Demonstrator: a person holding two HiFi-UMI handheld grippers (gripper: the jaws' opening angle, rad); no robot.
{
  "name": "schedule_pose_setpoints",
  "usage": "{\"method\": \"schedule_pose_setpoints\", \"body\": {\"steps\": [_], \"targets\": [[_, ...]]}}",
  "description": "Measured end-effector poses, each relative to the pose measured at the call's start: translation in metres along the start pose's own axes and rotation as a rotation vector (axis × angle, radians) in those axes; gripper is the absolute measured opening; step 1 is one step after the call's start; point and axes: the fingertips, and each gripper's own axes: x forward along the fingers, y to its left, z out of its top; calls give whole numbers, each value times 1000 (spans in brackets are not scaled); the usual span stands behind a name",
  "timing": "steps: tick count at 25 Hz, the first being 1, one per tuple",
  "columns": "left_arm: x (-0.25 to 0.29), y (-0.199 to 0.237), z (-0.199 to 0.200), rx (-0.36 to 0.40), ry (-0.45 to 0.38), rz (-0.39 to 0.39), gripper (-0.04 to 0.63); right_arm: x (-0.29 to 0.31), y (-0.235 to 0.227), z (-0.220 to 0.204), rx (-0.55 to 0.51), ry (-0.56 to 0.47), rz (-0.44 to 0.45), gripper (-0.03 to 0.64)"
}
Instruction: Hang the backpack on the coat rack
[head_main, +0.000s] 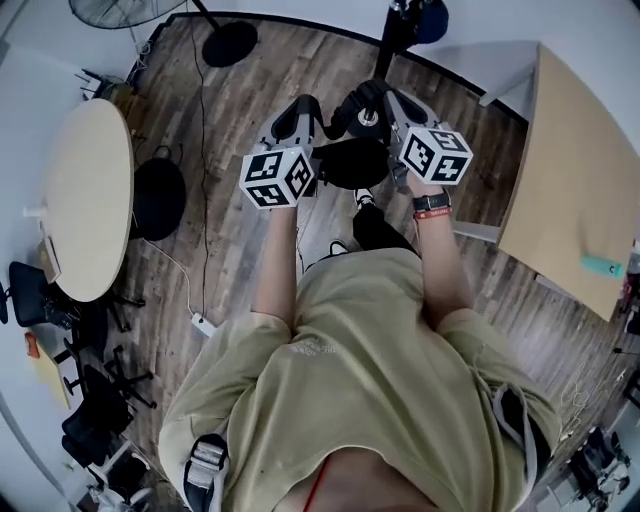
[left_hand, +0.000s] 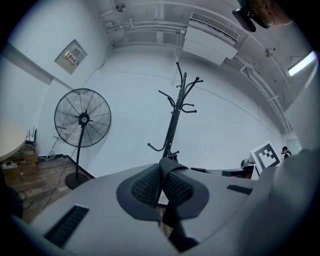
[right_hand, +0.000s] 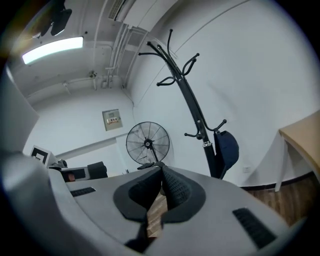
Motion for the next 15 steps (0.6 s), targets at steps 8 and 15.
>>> {"method": "schedule_pose_setpoints", "body": {"steps": [8,15], "targets": [[96,-51,-4,21,13,-107,25,-14,-101,42,17,-76,-104,18],[159,-67,20,52,1,-130,25,-14,-165,88,29,-137,-180,18]]}}
